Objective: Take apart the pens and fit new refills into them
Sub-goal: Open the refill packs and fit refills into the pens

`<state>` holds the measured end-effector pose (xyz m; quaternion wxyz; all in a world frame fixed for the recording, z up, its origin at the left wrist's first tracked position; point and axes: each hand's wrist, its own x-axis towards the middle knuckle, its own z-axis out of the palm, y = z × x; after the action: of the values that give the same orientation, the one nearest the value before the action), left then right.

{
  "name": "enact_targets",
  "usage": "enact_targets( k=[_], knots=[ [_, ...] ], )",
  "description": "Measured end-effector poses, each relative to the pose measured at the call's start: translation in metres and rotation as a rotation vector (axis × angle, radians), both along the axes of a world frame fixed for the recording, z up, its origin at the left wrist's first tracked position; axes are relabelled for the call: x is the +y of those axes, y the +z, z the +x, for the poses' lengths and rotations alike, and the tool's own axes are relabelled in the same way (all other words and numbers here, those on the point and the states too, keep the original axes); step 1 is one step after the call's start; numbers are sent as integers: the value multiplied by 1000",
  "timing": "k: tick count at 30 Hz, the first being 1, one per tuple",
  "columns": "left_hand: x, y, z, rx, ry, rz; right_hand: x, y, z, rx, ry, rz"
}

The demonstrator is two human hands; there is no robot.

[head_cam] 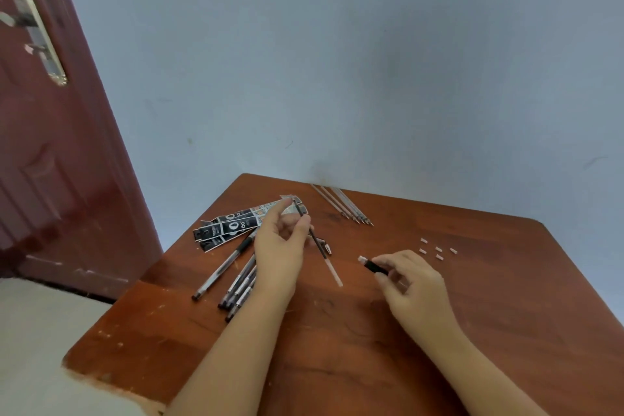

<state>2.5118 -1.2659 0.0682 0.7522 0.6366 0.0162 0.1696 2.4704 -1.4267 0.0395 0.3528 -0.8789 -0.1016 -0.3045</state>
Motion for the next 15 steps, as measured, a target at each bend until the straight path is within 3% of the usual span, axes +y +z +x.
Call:
enact_targets(
  k=[4,15],
  knots=[
    [-1,-1,2,3,72,-105,7,1,-1,-29,66,-28],
    [-10,-1,0,-60,211,-129,5,-3,0,-35,96,18]
  ],
)
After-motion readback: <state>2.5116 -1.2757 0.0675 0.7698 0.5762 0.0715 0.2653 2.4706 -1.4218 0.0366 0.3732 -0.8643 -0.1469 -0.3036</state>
